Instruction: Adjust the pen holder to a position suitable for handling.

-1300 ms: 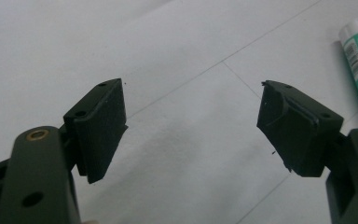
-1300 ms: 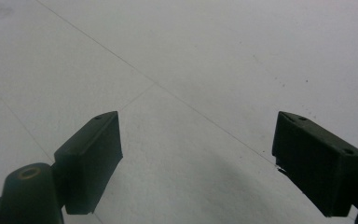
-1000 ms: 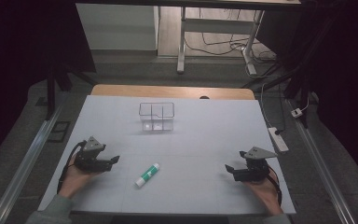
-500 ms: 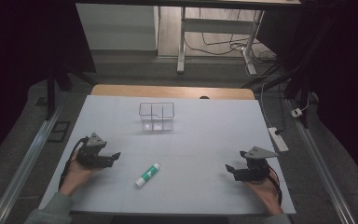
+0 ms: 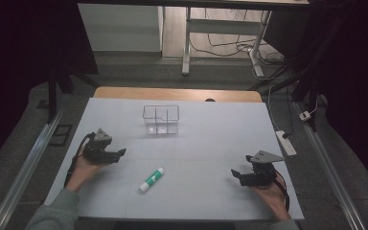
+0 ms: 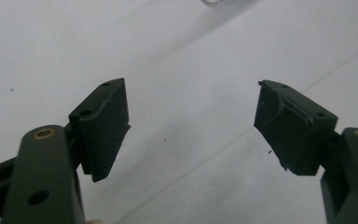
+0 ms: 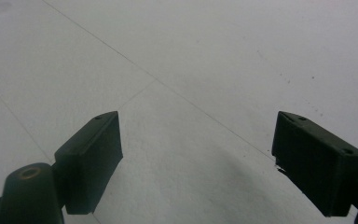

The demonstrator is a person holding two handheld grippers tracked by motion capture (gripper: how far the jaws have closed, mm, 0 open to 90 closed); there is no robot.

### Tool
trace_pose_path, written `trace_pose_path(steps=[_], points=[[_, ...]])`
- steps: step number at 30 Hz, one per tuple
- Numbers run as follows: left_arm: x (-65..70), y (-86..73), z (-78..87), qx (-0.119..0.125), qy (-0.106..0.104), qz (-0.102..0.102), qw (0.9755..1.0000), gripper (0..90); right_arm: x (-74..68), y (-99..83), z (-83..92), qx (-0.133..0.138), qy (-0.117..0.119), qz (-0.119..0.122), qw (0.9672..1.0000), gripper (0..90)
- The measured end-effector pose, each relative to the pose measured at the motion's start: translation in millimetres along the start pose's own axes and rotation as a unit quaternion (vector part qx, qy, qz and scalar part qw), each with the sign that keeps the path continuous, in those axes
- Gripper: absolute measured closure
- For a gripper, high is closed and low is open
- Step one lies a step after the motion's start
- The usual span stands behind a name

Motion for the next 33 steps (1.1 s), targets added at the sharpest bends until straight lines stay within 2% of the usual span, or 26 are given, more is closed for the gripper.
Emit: trace_pose_path(steps=[8,15,21,30,33], points=[[-8.2,17.5,-14.5,-0.006,0.003,-0.004,1.0000,27.4,-0.4,-0.2,-0.6,-0.001,0.000,0.001,1.0000,15.2],[-14.9,36.5,-27.3,0.003,0.001,-0.003,1.0000,28.9,-1.0,-0.5,-1.4,-0.006,-0.001,0.004,1.0000,15.2],[-20.5,45.7,-34.8,0.002,0.000,-0.003,1.0000,31.2,-1.0,-0.7,-1.8,-0.009,-0.004,0.008,0.9999,15.4],[-25.8,57.5,-45.1,0.004,0.001,-0.005,1.0000,41.6,-1.8,-0.5,-2.1,-0.008,0.000,0.010,0.9999,15.5],[-27.0,61.6,-49.8,0.001,0.000,-0.006,1.0000,50.8,-1.6,-0.6,-1.9,-0.008,-0.001,0.008,0.9999,15.4]])
Point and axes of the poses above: each handheld gripper's, and its own axes: z roughly backward along the jaws, y roughly out of its top, x roughly to its right, the point moved 2 cm from there along -z, roughly forward along the jaws, and after that the axes turned 11 degrees about -y, right-handed, at the moved point
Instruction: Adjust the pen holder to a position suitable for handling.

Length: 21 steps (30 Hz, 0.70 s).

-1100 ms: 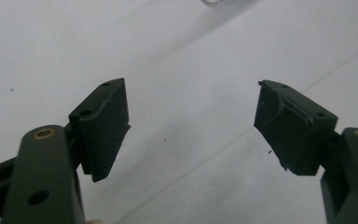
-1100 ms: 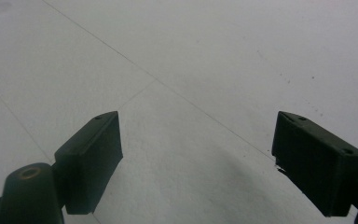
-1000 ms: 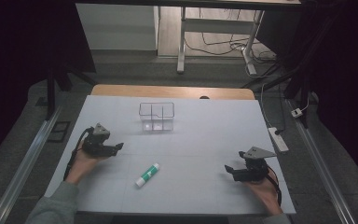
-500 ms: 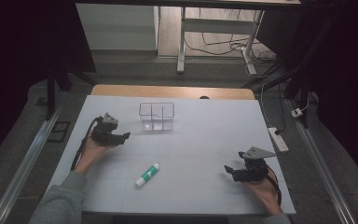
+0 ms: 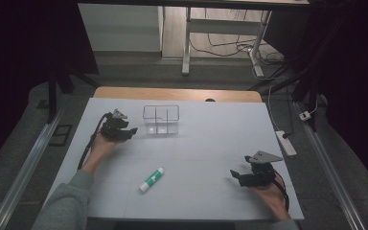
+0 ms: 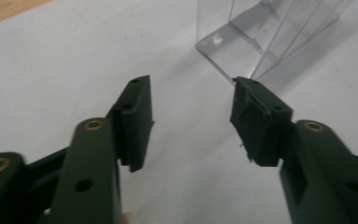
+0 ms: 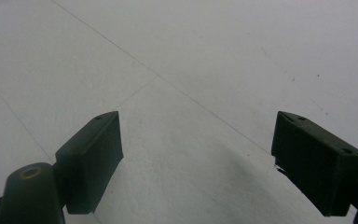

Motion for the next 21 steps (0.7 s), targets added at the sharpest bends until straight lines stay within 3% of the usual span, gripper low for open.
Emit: trace_pose_path(steps=[1,7,8,11,21], points=[[-0.2,1.2,-1.2,0.001,-0.001,0.002,1.0000,50.8,0.0,0.0,0.0,0.000,0.000,0.000,1.0000,15.4],[-3.6,6.9,-7.9,0.003,-0.003,0.000,1.0000,76.1,0.1,-0.4,-1.2,-0.002,0.003,0.000,1.0000,15.5],[-4.7,7.7,-8.9,0.000,-0.006,-0.001,1.0000,76.1,0.1,-0.4,-1.2,-0.002,0.003,0.000,1.0000,15.5],[-8.1,10.5,-12.2,0.000,-0.013,0.008,0.9999,88.5,0.1,-0.5,-1.4,-0.004,0.001,0.001,1.0000,15.5],[-9.0,21.6,-27.0,-0.003,-0.023,0.005,0.9997,88.5,0.1,-0.8,-2.5,-0.005,-0.002,-0.001,1.0000,15.5]])
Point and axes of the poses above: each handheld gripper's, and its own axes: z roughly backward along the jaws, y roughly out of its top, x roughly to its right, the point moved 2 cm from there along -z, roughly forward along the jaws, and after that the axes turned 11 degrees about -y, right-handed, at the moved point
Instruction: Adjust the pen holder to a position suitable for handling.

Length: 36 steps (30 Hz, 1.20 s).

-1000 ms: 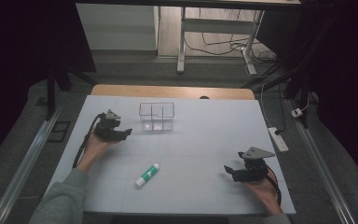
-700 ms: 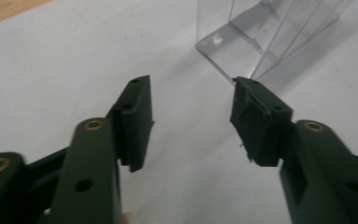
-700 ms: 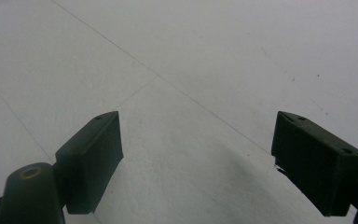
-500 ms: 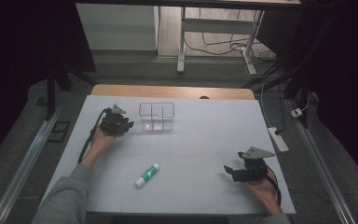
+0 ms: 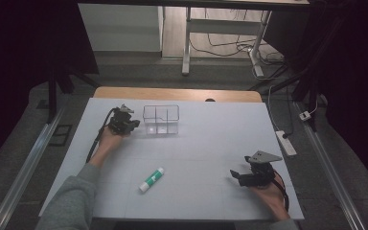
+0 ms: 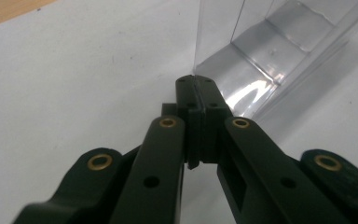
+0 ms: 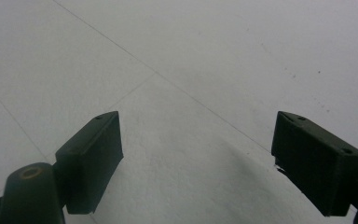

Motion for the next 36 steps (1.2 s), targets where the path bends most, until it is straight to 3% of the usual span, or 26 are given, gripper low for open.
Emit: trace_pose_path(steps=[5,25,36], points=[[1.1,5.6,-6.9,0.005,-0.011,0.002,0.9999,88.5,-0.1,0.1,0.2,0.001,-0.001,0.001,1.0000,15.6],[-0.7,11.7,-17.6,0.005,-0.015,0.014,0.9998,88.5,0.0,0.4,1.0,0.004,0.001,0.000,1.0000,16.0],[8.3,18.1,-25.1,0.000,-0.024,0.002,0.9997,88.5,0.1,0.3,1.0,0.004,0.000,-0.001,1.0000,16.2]])
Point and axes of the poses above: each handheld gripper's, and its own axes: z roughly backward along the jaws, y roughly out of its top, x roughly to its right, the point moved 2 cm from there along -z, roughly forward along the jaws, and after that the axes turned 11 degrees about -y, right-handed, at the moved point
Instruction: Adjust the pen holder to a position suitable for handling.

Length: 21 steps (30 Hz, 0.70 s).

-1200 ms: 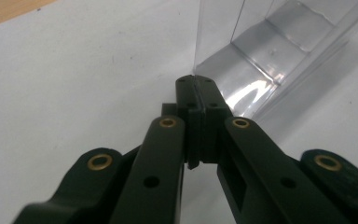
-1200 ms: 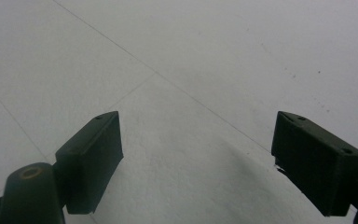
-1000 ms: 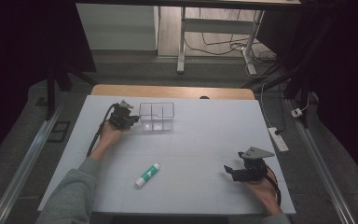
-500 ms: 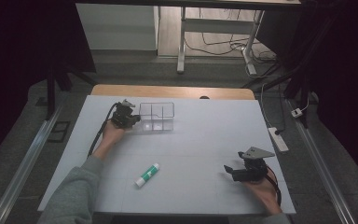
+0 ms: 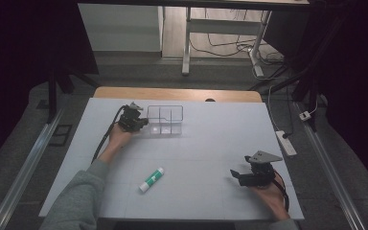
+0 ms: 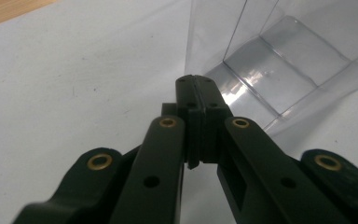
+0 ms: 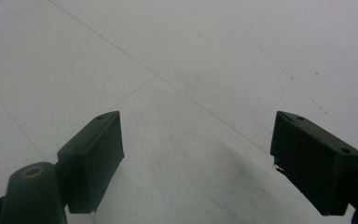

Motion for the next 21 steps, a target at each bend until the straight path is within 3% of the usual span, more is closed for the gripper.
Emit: trace_pose_path(steps=[21], points=[[22.2,11.3,-18.0,-0.002,-0.025,-0.019,0.9995,88.4,-0.4,-0.7,-1.6,-0.005,-0.001,0.001,1.0000,16.3]])
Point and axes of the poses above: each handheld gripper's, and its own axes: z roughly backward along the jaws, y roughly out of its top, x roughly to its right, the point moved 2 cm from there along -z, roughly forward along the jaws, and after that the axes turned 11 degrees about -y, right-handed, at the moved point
